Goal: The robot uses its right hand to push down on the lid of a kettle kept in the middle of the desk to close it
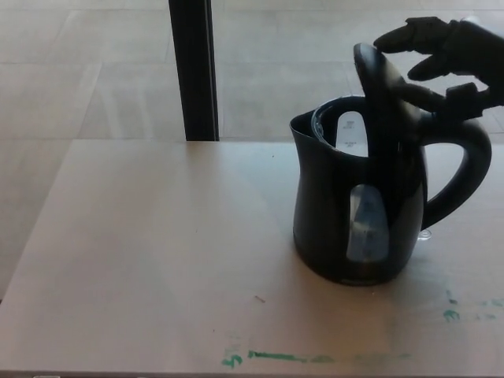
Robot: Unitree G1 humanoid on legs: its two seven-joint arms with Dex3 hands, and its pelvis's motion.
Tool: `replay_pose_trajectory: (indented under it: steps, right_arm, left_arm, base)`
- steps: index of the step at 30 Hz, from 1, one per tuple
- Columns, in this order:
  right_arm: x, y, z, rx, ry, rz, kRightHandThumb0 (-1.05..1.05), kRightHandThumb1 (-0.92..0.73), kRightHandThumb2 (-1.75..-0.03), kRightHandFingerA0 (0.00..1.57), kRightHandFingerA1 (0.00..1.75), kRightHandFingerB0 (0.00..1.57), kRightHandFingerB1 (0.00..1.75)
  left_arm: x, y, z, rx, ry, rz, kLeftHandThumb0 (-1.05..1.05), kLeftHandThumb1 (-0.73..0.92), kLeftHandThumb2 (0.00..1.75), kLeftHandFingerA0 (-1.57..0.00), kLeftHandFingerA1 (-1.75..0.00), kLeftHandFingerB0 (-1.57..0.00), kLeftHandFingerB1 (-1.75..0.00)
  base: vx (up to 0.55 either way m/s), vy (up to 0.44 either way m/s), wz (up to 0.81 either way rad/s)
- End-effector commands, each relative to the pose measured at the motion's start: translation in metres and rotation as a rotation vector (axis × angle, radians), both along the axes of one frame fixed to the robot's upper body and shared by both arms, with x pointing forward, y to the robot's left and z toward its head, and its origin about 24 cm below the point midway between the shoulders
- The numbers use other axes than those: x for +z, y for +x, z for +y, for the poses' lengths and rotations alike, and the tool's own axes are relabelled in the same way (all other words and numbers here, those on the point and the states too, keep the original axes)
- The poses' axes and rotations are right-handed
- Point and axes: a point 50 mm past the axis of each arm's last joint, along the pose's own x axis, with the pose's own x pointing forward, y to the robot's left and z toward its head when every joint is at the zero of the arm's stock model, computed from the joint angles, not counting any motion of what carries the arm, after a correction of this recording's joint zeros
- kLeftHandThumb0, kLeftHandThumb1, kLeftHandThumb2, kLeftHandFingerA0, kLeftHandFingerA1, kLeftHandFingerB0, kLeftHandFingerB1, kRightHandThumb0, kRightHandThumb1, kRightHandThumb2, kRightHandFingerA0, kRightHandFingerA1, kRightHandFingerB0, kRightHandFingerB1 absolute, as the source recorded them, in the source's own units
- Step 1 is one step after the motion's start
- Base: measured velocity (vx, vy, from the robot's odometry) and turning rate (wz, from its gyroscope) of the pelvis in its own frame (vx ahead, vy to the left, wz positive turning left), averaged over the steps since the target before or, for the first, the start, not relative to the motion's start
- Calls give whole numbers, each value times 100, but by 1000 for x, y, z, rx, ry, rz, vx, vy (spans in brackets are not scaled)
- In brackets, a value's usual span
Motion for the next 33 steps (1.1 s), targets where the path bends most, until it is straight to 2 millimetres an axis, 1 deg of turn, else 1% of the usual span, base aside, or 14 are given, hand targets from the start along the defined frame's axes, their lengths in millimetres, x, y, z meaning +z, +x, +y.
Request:
replay_pose_trajectory:
  steps: [1, 2, 4, 8, 12, 13, 14, 17, 19, 21, 25, 27, 29, 33]
  right_arm:
    - [-6, 5, 13, 14, -89, -17, -84, -82, -65, 40, 44, 31, 30]
    - [-9, 8, 17, 25, -124, 6, -86, -83, -66, 34, 46, 29, 31]
    - [-9, 9, 17, 31, -135, 16, -86, -84, -66, 33, 46, 27, 30]
    - [-7, 13, 22, 25, -188, -15, -87, -84, -66, 36, 48, 29, 32]
    - [-1, 13, 27, 51, -284, -9, -82, -84, -66, 34, 44, 26, 31]
    - [0, 13, 28, 58, -299, -8, -82, -66, -104, 28, 54, 19, 44]
    - [-1, 14, 29, 64, -317, -2, -83, -82, -65, 34, 47, 27, 33]
    - [-4, 13, 30, 72, -327, 23, -81, -80, -64, 31, 49, 28, 34]
    - [-6, 11, 29, 79, -334, 65, -79, -81, -65, 19, 44, 24, 33]
    - [-10, 9, 30, 95, -351, 86, -81, -82, -65, 18, 46, 22, 35]
    - [-22, 7, 32, 70, -386, 157, -86, -83, -65, 9, 42, 20, 32]
    - [-31, 7, 31, 77, -373, 170, -87, -82, -65, 13, 44, 20, 32]
    - [-36, 6, 30, 61, -374, 195, -87, -81, -65, 13, 41, 20, 32]
    - [-47, 3, 35, 55, -422, 211, -87, -79, -64, 15, 41, 27, 34]
  left_arm:
    - [6, 0, 7, -3, 27, 2, -72, 71, 61, -44, -47, -28, -35]
    - [6, 0, 7, -5, 23, 2, -72, 71, 62, -43, -47, -29, -35]
    - [6, 1, 7, -11, 25, -1, -73, 71, 62, -43, -47, -30, -35]
    - [5, 1, 7, 16, 17, -11, -70, 70, 61, -47, -48, -33, -35]
    - [8, 3, 8, -8, 21, -12, -71, 71, 61, -43, -46, -29, -35]
    - [9, 3, 9, -7, 19, -16, -71, 71, 61, -42, -47, -29, -35]
    - [9, 4, 9, -11, 20, -18, -71, 72, 62, -42, -45, -29, -34]
    - [10, 5, 10, -1, 20, -20, -72, 69, 61, -44, -46, -33, -35]
    - [11, 6, 10, -20, 32, -22, -75, 69, 61, -44, -46, -33, -35]
    - [11, 6, 10, -17, 28, -21, -75, 69, 60, -44, -45, -34, -35]
    - [12, 8, 11, -35, 47, -13, -75, 70, 61, -45, -46, -34, -35]
    - [12, 7, 11, -16, 27, -25, -74, 68, 61, -44, -45, -32, -35]
    - [12, 12, 10, -17, 28, -28, -74, 68, 61, -47, -49, -37, -37]
    - [12, 11, 10, -35, 34, -20, -75, 69, 61, -45, -45, -34, -35]
  base:
    - [0, 0, 0]
    - [0, 0, 0]
    - [0, 0, 0]
    - [0, 0, 0]
    - [0, 0, 0]
    - [0, 0, 0]
    - [0, 0, 0]
    - [0, 0, 0]
    - [0, 0, 0]
    - [0, 0, 0]
    - [0, 0, 0]
    - [0, 0, 0]
    - [0, 0, 0]
    - [0, 0, 0]
